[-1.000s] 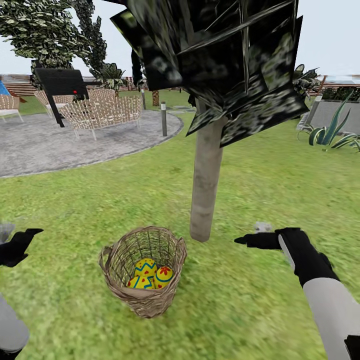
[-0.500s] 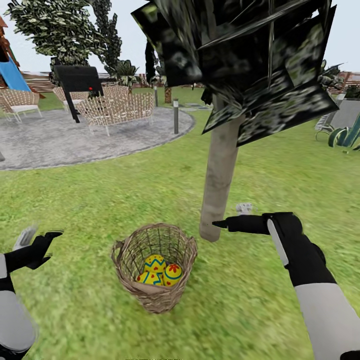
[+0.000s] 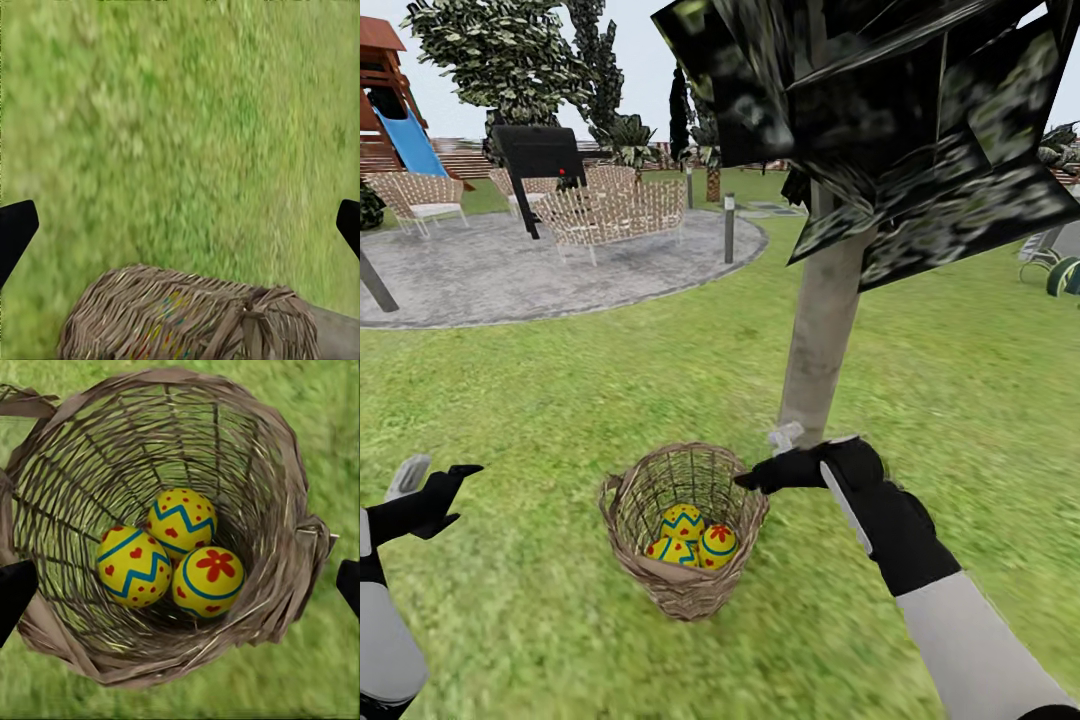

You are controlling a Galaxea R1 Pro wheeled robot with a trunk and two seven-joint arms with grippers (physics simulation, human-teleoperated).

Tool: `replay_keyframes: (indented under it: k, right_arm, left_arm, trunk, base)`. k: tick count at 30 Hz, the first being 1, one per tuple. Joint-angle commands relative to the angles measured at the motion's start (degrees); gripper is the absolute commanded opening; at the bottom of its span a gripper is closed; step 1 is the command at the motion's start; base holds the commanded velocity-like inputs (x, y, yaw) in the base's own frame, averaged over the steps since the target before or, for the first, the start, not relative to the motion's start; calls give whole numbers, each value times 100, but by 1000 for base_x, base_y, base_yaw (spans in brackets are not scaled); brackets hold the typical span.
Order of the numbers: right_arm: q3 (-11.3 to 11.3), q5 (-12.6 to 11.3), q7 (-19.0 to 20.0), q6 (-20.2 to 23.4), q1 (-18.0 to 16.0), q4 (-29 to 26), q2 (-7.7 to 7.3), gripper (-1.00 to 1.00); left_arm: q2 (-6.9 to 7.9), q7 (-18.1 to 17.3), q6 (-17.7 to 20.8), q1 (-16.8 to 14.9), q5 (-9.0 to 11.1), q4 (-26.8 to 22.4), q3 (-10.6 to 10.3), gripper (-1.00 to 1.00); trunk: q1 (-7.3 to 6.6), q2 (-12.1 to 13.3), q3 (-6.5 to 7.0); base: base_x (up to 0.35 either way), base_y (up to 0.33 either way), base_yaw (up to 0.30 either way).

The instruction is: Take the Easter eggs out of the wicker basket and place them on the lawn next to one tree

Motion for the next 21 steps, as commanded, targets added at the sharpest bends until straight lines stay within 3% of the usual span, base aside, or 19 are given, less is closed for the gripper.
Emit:
replay_keyframes:
  k: [1,3,8,11,21]
  right_arm:
    - [104,24,-338,31,-4,21,193,100]
    - [174,55,-673,44,-3,189,518,100]
    - [480,79,-871,44,-16,873,919,100]
    - [607,85,-886,35,-19,952,1000,100]
    - [970,69,-892,10,-20,1243,1043,100]
  left_arm:
    - [15,-17,36,-6,-10,-8,19,100]
    - [34,-18,41,-6,-10,-21,25,100]
    - [28,-25,57,-6,-10,-26,23,100]
    - [-1,-25,52,-6,-10,-21,14,100]
    - [-14,-287,52,-6,-10,1,-14,100]
  trunk:
    - [-1,-2,-5]
    - [-1,-2,-5]
    - [-1,-2,-5]
    - [-1,-2,-5]
    - [-1,-2,-5]
  base:
    - [0,0,3]
    - [0,0,2]
    - [0,0,0]
    - [36,0,0]
    - [100,0,0]
